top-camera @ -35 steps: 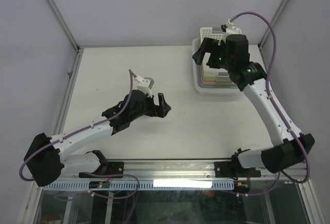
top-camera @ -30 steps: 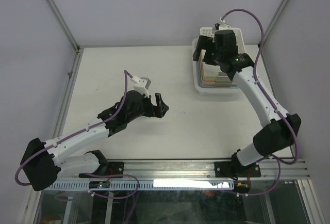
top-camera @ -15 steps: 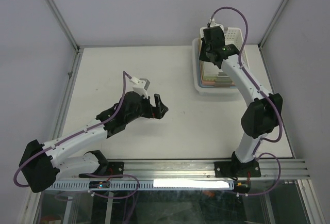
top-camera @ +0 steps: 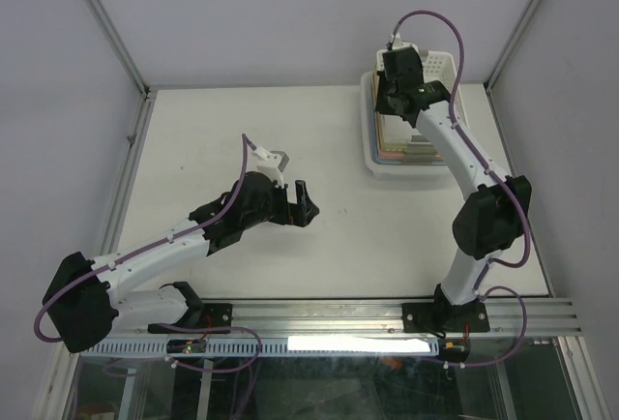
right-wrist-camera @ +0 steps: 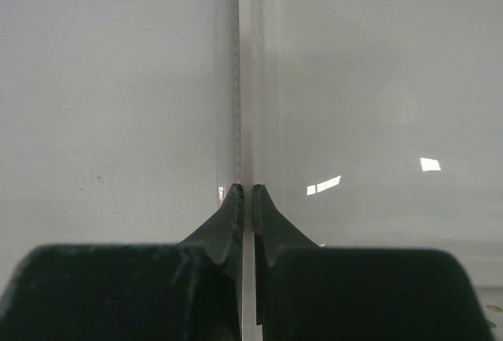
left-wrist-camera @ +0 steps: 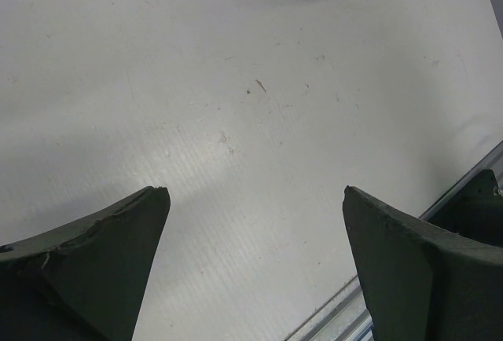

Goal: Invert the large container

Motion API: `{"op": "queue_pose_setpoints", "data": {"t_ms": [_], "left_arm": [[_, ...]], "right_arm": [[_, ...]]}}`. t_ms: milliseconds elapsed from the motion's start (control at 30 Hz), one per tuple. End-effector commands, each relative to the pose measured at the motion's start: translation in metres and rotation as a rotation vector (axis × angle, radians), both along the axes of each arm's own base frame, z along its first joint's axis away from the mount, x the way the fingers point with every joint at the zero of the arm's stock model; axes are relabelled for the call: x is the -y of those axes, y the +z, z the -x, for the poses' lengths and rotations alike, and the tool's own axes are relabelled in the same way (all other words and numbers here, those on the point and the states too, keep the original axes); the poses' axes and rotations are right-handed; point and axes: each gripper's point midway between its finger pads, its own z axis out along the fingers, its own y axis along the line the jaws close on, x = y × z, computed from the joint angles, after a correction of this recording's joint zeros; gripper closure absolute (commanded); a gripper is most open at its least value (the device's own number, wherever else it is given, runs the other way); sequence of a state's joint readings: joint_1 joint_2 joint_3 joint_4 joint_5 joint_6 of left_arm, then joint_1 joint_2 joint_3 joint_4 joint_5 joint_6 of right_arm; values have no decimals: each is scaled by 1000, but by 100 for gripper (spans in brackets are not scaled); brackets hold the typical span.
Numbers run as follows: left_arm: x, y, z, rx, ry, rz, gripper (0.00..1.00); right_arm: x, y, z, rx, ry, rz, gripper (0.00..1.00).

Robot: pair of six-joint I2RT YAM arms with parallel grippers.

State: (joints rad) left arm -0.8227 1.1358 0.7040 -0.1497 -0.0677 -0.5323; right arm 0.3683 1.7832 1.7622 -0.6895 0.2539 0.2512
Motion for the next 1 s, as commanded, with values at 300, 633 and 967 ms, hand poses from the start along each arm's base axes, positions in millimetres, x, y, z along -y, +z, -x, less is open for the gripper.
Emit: {"op": "queue_pose_setpoints", "data": {"t_ms": [300,633,967], "left_arm": [[19,39,-5,57,-50,107,1],[18,64,-8,80,-11,140,1],[-104,121,-49,68,496,50,1]], "right_arm": [[31,194,68,467,10,-139,100],[12,255,119,617,167,-331,100],[-54,275,159,585,471,-663,100]]}}
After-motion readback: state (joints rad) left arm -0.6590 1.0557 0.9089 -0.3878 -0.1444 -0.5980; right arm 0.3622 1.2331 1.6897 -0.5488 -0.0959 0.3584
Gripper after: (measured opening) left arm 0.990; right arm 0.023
